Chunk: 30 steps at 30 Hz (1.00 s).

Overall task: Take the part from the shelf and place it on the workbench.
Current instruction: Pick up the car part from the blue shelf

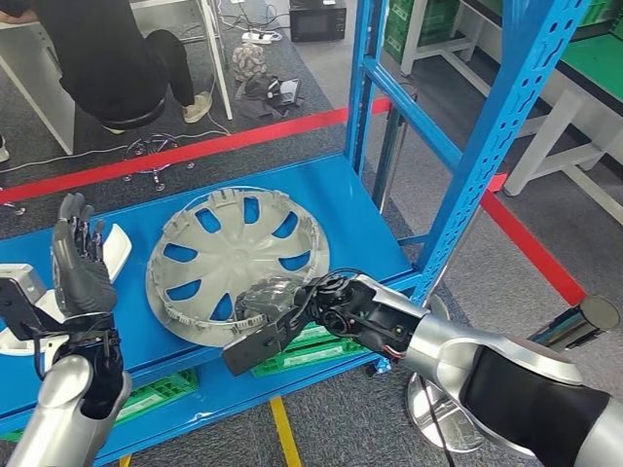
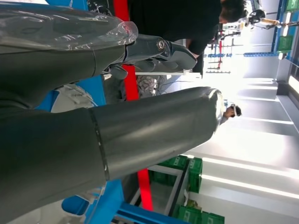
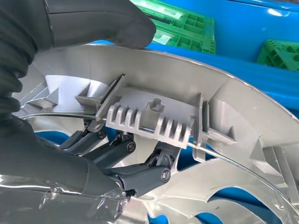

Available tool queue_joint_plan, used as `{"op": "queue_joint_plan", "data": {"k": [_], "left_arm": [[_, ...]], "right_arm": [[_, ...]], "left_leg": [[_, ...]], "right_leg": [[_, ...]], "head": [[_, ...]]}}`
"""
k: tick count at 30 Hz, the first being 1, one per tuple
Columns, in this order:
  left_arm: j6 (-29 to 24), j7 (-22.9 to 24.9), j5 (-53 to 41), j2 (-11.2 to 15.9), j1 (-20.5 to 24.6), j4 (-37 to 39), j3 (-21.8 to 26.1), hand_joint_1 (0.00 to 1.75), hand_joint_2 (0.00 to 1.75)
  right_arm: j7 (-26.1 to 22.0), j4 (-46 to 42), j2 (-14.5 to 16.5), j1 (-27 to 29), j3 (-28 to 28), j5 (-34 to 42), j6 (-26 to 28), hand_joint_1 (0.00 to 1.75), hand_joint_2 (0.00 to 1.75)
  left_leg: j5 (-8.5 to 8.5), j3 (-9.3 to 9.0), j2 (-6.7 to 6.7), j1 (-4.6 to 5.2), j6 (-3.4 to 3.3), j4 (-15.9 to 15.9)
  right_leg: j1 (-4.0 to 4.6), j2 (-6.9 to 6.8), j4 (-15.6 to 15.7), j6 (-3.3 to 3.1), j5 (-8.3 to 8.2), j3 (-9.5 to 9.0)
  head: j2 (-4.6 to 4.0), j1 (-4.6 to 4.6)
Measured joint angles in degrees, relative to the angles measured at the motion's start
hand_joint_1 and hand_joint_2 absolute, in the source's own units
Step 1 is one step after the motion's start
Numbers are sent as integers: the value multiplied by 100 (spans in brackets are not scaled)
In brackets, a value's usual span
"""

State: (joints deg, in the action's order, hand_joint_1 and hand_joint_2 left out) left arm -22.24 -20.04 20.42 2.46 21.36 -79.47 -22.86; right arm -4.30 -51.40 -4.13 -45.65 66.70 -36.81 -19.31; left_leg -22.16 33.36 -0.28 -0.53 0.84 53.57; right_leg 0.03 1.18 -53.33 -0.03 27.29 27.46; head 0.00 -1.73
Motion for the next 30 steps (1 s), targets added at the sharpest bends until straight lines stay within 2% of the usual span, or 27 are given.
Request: {"op": "queue_joint_plan", "data": {"k": [9, 14, 24, 30], "left_arm": [[-16, 1, -1, 1, -2, 0, 0, 0, 0], [-36, 25, -31, 5, -37, -7, 0, 0, 0], [-35, 125, -92, 44, -139, -59, 0, 0, 0], [-81, 146, -113, 85, -241, -132, 0, 0, 0]], "right_arm": [[30, -39, 0, 0, -133, 87, 12, 175, 175], [314, -157, -6, -43, -336, 611, 31, 175, 175], [889, -644, -292, -116, -1215, 1531, 281, 175, 175], [1026, -1182, -576, -10, -2008, 2157, 905, 175, 175]], "left_leg": [[0, 5, -2, 0, 0, 0], [0, 6, -2, 0, 0, 0], [0, 13, -2, 0, 0, 1], [-1, 16, -4, 0, -1, 3]], "right_leg": [[0, -2, 0, 0, 0, 5], [0, -3, 0, 0, 0, 7], [-2, -2, 0, 1, 0, 16], [-6, -6, 1, 1, 1, 19]], "head": [[0, 0], [0, 2], [0, 4], [0, 3]]}}
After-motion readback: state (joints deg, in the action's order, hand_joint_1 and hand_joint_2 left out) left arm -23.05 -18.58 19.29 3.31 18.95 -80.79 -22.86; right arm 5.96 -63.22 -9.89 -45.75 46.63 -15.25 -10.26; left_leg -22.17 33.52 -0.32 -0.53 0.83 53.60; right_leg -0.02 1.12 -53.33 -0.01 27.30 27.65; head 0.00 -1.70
